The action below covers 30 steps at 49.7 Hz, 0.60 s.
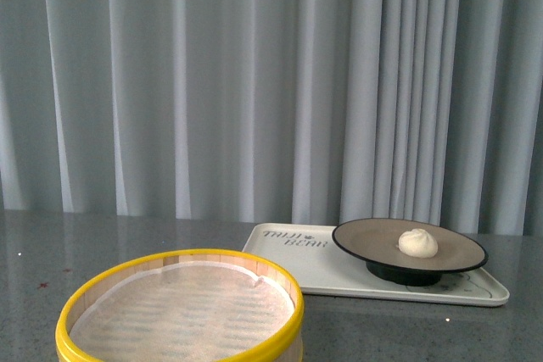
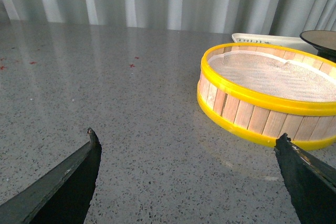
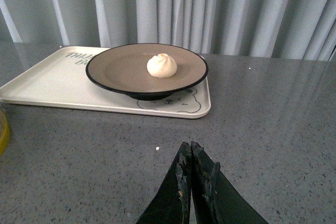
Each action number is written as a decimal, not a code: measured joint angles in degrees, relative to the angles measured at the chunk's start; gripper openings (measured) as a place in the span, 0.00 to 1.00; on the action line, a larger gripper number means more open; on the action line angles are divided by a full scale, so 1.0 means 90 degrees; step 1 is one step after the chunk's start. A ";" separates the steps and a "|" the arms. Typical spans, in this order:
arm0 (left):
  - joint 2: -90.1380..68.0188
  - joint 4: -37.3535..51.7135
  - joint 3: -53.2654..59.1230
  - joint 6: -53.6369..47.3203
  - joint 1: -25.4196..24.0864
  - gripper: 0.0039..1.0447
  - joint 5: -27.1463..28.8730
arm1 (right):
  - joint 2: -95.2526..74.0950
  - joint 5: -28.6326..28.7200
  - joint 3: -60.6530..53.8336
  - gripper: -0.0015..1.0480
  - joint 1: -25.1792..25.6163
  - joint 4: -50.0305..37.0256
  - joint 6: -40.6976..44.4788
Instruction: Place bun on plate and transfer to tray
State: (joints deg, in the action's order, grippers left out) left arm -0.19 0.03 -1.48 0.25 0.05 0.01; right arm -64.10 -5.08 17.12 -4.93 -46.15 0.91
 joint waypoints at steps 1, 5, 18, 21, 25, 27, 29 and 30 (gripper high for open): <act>0.0000 0.0000 0.0000 0.0000 0.0000 0.94 0.0000 | 0.0119 0.0029 -0.0109 0.02 0.0027 0.0000 -0.0007; 0.0000 0.0000 0.0000 0.0000 0.0000 0.94 0.0000 | 0.0493 0.0131 -0.0449 0.02 0.0092 0.0012 -0.0012; 0.0000 0.0000 0.0000 -0.0002 0.0000 0.94 0.0000 | 0.1569 0.0539 -0.1137 0.02 0.0534 0.0413 -0.0027; 0.0000 0.0000 0.0000 0.0000 0.0000 0.94 0.0002 | 0.1831 0.0554 -0.1260 0.02 0.0534 0.0563 -0.0027; 0.0000 0.0000 0.0000 0.0000 0.0000 0.94 0.0000 | 0.2103 0.0554 -0.1367 0.02 0.0534 0.0731 -0.0027; 0.0000 0.0000 0.0000 0.0000 0.0000 0.94 0.0000 | 0.2256 0.0554 -0.1416 0.02 0.0534 0.0833 -0.0027; 0.0000 0.0000 0.0000 0.0000 0.0000 0.94 0.0000 | 0.2370 0.0554 -0.1447 0.02 0.0534 0.0911 -0.0029; 0.0000 0.0000 0.0000 0.0000 0.0000 0.94 0.0000 | 0.2450 0.0554 -0.1469 0.02 0.0534 0.0962 -0.0029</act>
State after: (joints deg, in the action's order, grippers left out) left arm -0.19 0.03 -1.48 0.25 0.05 0.01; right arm -42.04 -0.10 3.90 -0.12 -37.50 0.64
